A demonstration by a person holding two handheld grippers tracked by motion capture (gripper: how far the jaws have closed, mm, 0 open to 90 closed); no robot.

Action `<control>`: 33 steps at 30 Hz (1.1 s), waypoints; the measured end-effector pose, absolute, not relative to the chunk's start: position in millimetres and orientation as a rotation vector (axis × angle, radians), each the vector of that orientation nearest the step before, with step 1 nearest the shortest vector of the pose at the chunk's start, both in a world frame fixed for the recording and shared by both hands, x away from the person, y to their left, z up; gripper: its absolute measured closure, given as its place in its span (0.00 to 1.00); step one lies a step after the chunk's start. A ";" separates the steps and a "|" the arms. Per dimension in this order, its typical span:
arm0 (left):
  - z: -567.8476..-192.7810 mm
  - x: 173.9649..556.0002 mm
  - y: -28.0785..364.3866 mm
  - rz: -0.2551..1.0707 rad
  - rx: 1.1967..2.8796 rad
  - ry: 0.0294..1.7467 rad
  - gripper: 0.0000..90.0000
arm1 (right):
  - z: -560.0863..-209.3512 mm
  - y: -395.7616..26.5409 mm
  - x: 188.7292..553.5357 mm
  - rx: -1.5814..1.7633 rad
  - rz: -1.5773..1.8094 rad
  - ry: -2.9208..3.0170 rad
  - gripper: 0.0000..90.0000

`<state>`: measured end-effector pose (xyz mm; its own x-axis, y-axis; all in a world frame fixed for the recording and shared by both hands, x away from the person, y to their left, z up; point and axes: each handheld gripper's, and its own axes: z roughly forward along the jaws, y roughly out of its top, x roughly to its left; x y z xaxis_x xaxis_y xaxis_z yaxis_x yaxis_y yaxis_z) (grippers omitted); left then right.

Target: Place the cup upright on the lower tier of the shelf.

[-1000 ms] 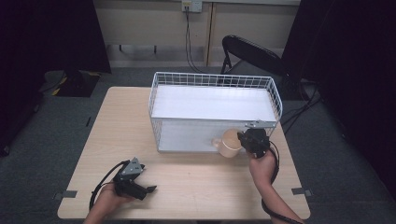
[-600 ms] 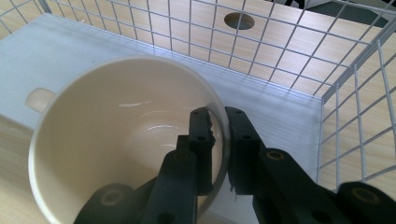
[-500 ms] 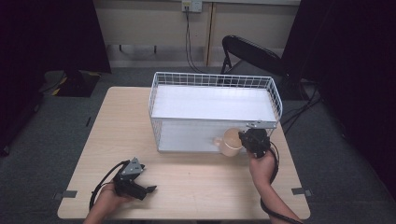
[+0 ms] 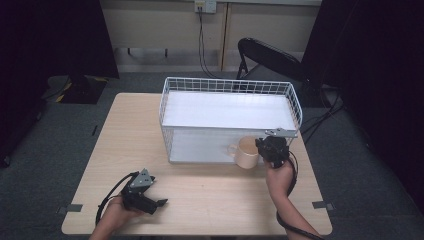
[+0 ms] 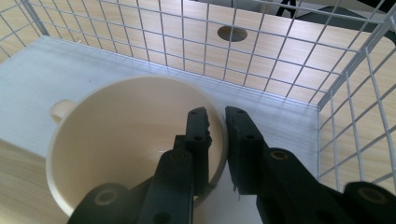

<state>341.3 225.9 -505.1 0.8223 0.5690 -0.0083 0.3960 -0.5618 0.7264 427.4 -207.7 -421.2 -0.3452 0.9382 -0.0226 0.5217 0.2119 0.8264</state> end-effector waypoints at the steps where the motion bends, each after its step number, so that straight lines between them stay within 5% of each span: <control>1: -505.1 341.3 225.9 0.292 2.239 0.704 0.05 | -419.8 -208.0 427.6 1.341 1.013 1.953 0.85; 28: -505.2 341.2 225.9 0.292 2.239 0.703 0.06 | -407.2 -209.1 417.0 1.349 1.121 2.017 0.25; 33: -505.2 341.2 225.9 0.292 2.238 0.704 0.05 | -407.7 -210.5 415.3 1.347 1.149 2.029 0.22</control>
